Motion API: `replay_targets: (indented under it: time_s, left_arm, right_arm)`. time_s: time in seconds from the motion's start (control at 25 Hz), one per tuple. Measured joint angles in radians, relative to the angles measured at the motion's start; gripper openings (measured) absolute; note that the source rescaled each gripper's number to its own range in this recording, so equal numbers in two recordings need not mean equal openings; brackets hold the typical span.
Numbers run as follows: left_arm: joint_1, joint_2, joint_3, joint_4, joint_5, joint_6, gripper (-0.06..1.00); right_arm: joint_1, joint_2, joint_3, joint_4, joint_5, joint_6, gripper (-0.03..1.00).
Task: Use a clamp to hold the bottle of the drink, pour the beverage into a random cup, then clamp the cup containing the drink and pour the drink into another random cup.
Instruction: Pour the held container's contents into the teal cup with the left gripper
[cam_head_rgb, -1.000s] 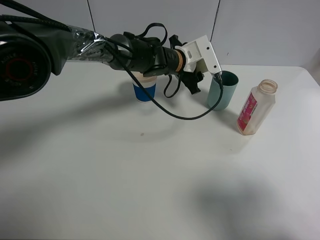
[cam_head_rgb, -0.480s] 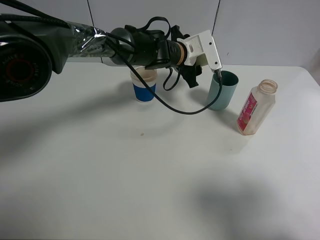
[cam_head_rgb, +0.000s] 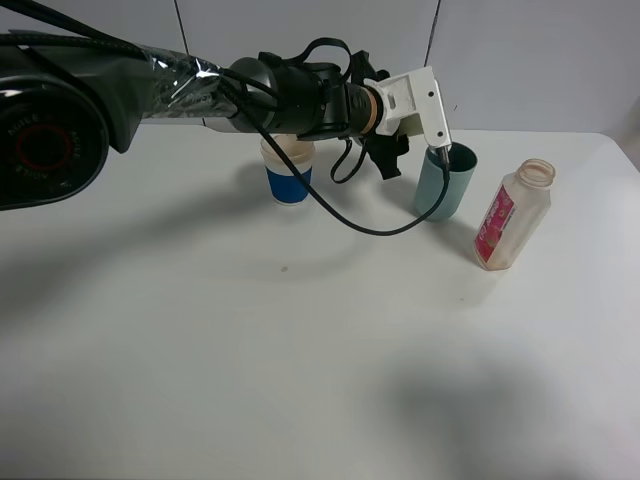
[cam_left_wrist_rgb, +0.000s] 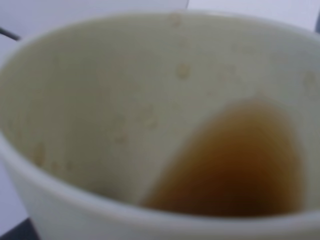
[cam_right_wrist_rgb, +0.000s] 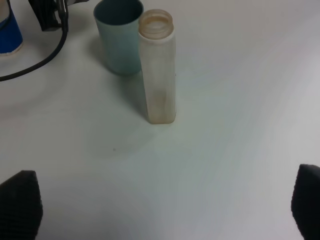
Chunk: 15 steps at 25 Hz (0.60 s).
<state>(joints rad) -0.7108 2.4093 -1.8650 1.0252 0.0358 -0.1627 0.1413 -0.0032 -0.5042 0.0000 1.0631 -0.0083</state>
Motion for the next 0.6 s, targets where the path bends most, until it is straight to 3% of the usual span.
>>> replay_targets:
  time_s: [0.6]
  left_arm:
    - [-0.004, 0.000, 0.000, 0.070, 0.017, 0.000, 0.03]
  right_arm:
    - [0.000, 0.000, 0.000, 0.000, 0.000, 0.000, 1.00]
